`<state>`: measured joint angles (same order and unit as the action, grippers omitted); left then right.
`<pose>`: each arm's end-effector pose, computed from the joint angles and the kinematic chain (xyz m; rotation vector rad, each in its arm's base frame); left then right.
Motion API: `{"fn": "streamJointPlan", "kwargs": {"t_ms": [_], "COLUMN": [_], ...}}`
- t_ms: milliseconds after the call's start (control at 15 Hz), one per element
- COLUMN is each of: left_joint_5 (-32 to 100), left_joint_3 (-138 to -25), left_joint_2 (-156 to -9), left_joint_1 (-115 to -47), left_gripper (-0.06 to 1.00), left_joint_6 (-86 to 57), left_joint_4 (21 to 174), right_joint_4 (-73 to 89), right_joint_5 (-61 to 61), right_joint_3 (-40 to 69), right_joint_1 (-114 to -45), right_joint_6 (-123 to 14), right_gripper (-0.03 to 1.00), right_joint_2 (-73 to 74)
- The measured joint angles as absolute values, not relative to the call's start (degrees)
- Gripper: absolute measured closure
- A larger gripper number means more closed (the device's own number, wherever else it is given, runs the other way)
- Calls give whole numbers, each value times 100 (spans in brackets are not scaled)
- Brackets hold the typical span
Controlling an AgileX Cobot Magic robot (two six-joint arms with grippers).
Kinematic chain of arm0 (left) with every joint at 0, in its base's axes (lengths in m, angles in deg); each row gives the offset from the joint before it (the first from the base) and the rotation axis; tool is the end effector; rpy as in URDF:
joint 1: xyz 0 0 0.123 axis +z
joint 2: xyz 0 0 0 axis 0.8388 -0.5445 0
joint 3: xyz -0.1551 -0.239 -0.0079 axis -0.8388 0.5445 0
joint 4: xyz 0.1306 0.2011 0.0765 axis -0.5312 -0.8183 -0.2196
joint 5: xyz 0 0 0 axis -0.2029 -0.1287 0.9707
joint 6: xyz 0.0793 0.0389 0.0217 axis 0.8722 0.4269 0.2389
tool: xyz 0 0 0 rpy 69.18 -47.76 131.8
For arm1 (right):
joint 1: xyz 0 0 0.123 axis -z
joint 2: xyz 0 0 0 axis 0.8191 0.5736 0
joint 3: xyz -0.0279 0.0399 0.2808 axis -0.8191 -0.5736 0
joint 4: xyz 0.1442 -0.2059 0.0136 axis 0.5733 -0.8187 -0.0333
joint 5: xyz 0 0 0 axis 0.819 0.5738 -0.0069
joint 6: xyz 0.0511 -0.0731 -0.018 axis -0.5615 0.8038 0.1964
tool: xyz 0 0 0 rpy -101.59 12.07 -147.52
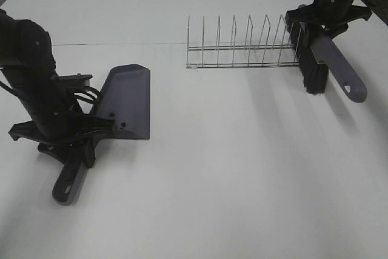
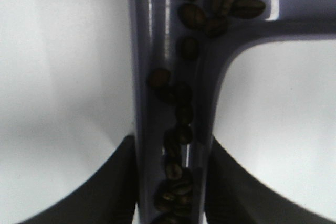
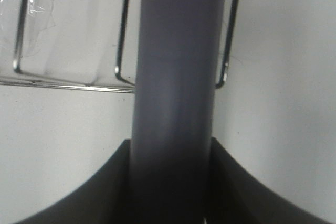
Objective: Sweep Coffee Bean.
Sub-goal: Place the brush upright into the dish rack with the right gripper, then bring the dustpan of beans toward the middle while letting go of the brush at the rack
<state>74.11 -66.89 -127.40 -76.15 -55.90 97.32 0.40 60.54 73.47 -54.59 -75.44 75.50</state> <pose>0.3256 -0.1283 0.0933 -0.0494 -3.0663 0.2212 0.5365 -0.0037 0.1577 -0.0358 2.8604 -0.0078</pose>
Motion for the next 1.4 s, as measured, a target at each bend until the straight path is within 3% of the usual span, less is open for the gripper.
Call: {"fn": "streamJointPlan", "kwargs": {"t_ms": [533, 600, 733, 867, 1200, 1400], "left_joint_5": [7411, 7411, 7411, 7411, 7405, 7107], "left_joint_3": [-6689, -6689, -6689, -6689, -6689, -6723], "left_joint_2": [-12740, -12740, -12740, -12740, -12740, -12740], "left_joint_1": [-7615, -7615, -7615, -7615, -7615, -7649], "left_gripper": [63, 63, 63, 63, 63, 63], "left_joint_6": [-5590, -5590, -5590, -5590, -5590, -5590], "left_joint_4": [9732, 9732, 9732, 9732, 9732, 10058], "right_joint_4": [131, 97, 40, 40, 217, 899], "right_joint_5": [6054, 6054, 6049, 6060, 6049, 6031], "right_joint_3": [7353, 7358, 7364, 7393, 7502, 6533], "right_joint_1": [-5431, -5431, -5396, -5385, -5385, -5437], "right_joint_6": [-7791, -7923, -8112, -8123, -8129, -7911], "right_gripper": [69, 62, 37, 25, 23, 23], "right_joint_2": [7567, 7567, 7567, 7561, 6839, 5825]}}
